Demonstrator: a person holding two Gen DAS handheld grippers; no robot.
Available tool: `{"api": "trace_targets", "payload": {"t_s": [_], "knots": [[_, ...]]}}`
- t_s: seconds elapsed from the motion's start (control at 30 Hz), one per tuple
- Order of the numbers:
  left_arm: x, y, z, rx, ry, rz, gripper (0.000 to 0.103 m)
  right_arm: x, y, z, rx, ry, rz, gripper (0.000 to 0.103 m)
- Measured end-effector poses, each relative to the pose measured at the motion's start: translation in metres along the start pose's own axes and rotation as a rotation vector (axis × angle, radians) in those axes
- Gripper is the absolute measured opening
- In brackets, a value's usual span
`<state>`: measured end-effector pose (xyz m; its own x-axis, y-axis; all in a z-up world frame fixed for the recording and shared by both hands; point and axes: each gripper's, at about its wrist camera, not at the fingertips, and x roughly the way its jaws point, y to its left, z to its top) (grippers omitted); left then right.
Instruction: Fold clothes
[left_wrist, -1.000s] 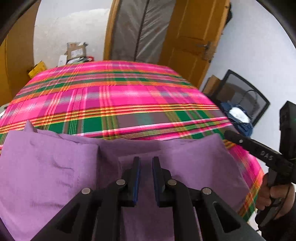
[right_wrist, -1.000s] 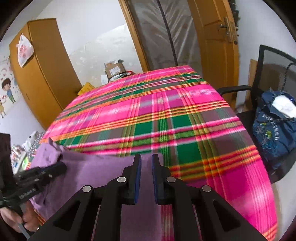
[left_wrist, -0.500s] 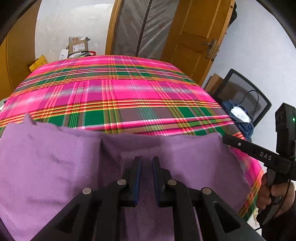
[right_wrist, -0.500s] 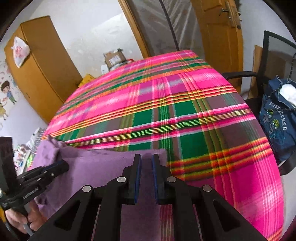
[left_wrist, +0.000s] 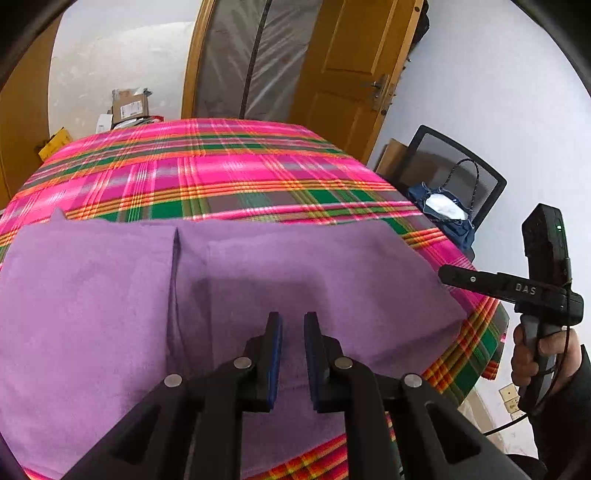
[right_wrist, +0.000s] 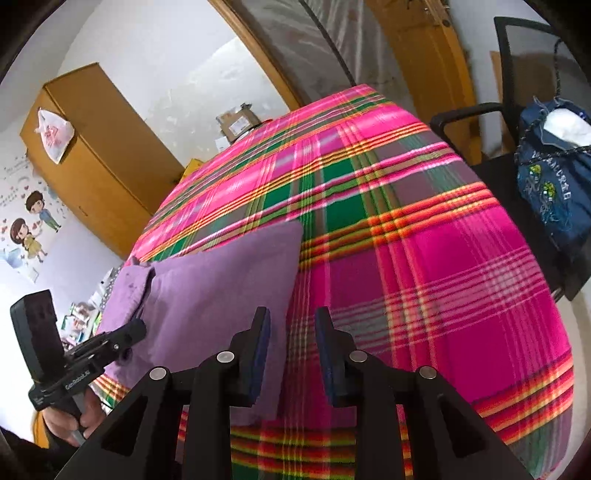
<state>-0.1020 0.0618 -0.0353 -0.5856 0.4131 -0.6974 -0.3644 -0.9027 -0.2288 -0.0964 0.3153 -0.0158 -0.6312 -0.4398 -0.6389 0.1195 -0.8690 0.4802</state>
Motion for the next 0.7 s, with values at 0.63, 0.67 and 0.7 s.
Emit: {"api": "trace_targets", "payload": {"t_s": [0.63, 0.67, 0.7], "knots": [[-0.006, 0.009, -0.019, -0.026, -0.02, -0.025, 0.013, 0.007, -0.009, -0.016, 0.118, 0.118, 0.237, 0.029], [-0.006, 0.009, -0.018, -0.028, -0.021, -0.026, 0.013, 0.006, -0.009, -0.017, 0.12, 0.132, 0.243, 0.029], [-0.006, 0.009, -0.018, -0.029, -0.021, -0.026, 0.013, 0.006, -0.008, -0.018, 0.123, 0.147, 0.251, 0.029]]}}
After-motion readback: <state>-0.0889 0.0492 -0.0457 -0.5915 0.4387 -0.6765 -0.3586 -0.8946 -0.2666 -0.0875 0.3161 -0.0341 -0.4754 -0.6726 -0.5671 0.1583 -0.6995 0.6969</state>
